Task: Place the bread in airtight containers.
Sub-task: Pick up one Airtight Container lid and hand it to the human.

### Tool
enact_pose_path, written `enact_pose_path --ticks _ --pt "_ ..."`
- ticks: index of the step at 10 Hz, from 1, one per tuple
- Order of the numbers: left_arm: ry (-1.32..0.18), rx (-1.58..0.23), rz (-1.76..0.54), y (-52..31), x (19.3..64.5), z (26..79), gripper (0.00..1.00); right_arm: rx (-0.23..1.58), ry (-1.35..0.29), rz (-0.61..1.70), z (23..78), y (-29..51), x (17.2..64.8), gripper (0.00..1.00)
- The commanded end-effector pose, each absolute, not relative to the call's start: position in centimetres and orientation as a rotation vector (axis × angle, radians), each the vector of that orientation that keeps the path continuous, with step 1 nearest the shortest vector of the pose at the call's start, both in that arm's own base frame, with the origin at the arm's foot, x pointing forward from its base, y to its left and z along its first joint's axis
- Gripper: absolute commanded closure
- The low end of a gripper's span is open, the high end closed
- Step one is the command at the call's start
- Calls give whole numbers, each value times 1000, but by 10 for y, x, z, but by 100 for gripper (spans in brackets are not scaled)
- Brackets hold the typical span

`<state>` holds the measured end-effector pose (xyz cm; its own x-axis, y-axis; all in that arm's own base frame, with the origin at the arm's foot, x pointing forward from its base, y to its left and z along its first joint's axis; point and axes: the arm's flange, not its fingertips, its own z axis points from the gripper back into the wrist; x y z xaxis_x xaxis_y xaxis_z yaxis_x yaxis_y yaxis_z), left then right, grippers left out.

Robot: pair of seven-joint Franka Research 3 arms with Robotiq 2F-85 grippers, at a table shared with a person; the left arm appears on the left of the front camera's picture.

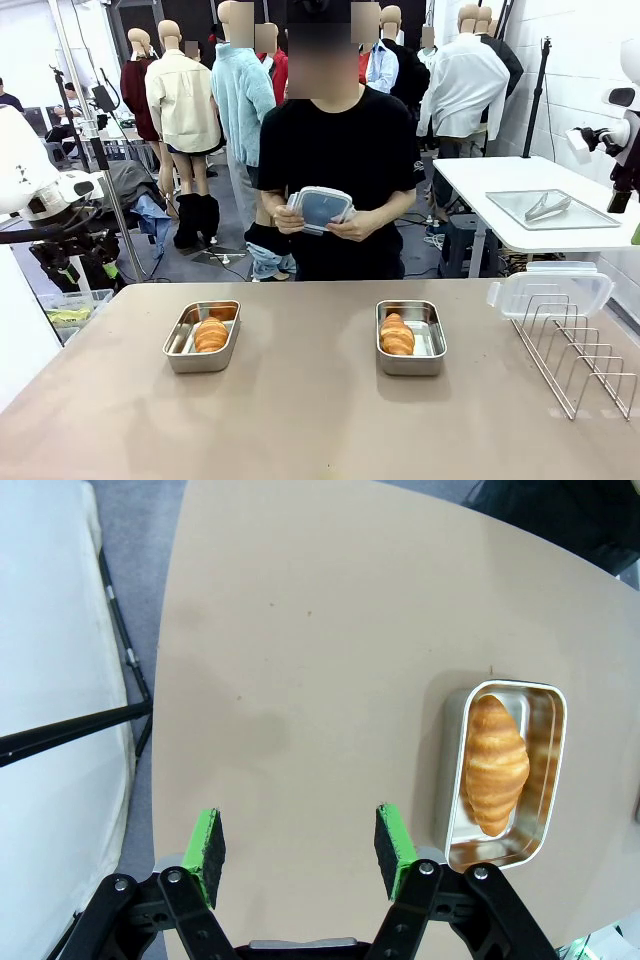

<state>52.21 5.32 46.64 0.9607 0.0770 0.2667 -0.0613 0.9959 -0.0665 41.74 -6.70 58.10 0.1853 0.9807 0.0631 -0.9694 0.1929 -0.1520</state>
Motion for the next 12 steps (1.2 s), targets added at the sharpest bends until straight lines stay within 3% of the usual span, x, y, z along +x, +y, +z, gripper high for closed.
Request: enact_pose_path --ticks 1,12 --pt "-274 -45 62 54 522 468 22 -82 -144 1358 583 -67 416 0" --pt "-274 -45 62 54 522 468 22 -82 -144 1358 583 -67 416 0"
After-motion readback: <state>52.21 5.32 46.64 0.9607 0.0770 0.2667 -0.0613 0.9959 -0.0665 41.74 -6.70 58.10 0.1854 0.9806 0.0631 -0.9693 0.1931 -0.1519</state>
